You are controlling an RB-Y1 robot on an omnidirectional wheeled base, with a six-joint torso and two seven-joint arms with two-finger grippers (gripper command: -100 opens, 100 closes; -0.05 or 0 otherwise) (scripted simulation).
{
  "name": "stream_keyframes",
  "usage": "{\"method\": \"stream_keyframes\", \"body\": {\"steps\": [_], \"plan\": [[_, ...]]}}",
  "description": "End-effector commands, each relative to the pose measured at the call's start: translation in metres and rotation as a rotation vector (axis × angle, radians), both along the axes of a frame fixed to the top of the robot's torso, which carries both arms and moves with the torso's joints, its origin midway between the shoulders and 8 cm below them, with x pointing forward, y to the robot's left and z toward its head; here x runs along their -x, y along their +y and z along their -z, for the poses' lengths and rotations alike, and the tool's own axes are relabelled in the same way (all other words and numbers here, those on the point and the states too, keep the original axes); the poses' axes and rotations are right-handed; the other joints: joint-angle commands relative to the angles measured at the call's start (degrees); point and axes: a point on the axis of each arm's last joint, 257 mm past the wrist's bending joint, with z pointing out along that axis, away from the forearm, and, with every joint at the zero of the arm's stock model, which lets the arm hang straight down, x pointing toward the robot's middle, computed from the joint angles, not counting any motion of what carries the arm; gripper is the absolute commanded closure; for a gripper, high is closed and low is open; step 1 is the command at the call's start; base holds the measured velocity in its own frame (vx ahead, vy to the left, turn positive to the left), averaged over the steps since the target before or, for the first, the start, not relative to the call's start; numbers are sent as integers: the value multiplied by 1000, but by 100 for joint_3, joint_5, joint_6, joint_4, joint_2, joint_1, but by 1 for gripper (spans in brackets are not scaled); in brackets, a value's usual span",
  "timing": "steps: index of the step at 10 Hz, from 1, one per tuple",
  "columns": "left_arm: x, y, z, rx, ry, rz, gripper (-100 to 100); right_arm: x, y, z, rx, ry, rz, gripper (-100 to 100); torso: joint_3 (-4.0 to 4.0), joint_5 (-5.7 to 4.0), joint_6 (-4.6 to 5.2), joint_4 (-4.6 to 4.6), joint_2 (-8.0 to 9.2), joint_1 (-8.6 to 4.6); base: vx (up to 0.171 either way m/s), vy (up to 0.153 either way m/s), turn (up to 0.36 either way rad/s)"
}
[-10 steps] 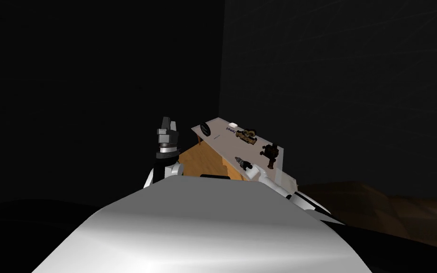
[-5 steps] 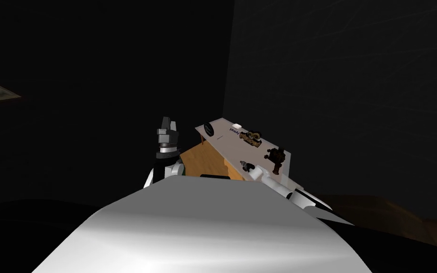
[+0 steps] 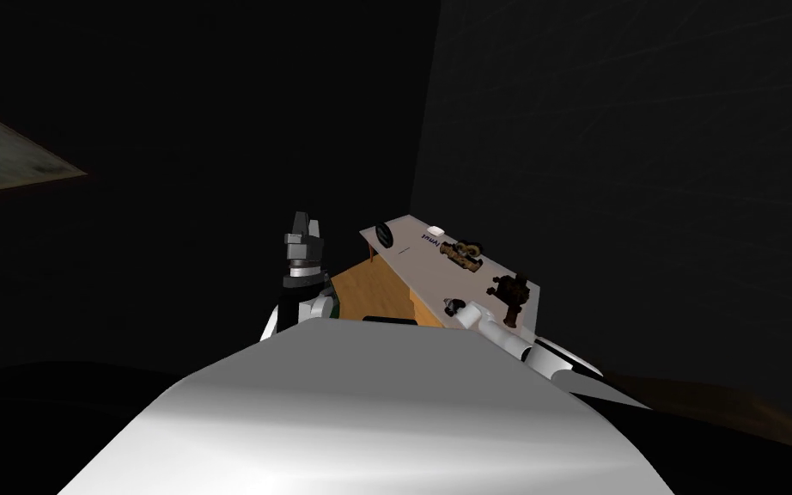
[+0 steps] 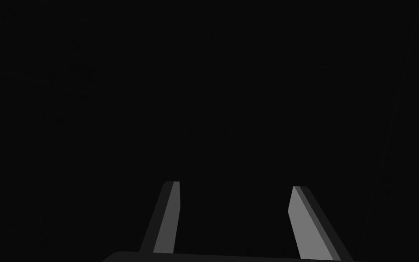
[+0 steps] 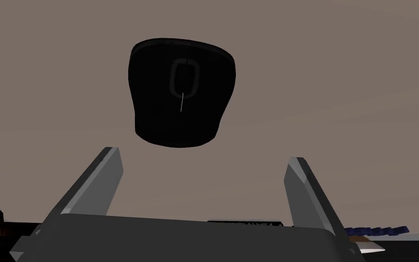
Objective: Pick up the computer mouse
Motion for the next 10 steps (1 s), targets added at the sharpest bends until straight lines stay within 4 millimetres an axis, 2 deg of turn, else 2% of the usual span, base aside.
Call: {"method": "stream_keyframes", "body": {"steps": [1,3,5,6,7,8,10], "plan": [[0,0,0,0,0,0,0,11,-15,4,29,37,26,-100,0,0,0,0,0,0,23,16,100],[0,0,0,0,0,0,0,31,-33,10,60,92,65,-100,-1,0,-1,0,-1,2,31,22,127],[0,0,0,0,0,0,0,48,-39,18,72,134,91,-100,-2,1,0,-1,-4,6,38,30,76],[0,0,0,0,0,0,0,41,-40,15,68,119,81,-100,-2,1,1,-1,-3,6,16,11,11],[0,0,0,0,0,0,0,43,-40,15,69,123,83,0,2,1,2,0,3,1,0,0,0],[0,0,0,0,0,0,0,49,-40,22,68,120,91,-100,5,0,2,2,8,-3,21,-22,49],[0,0,0,0,0,0,0,56,-39,28,67,120,99,-100,1,-4,1,0,1,-16,32,-34,53]]}}
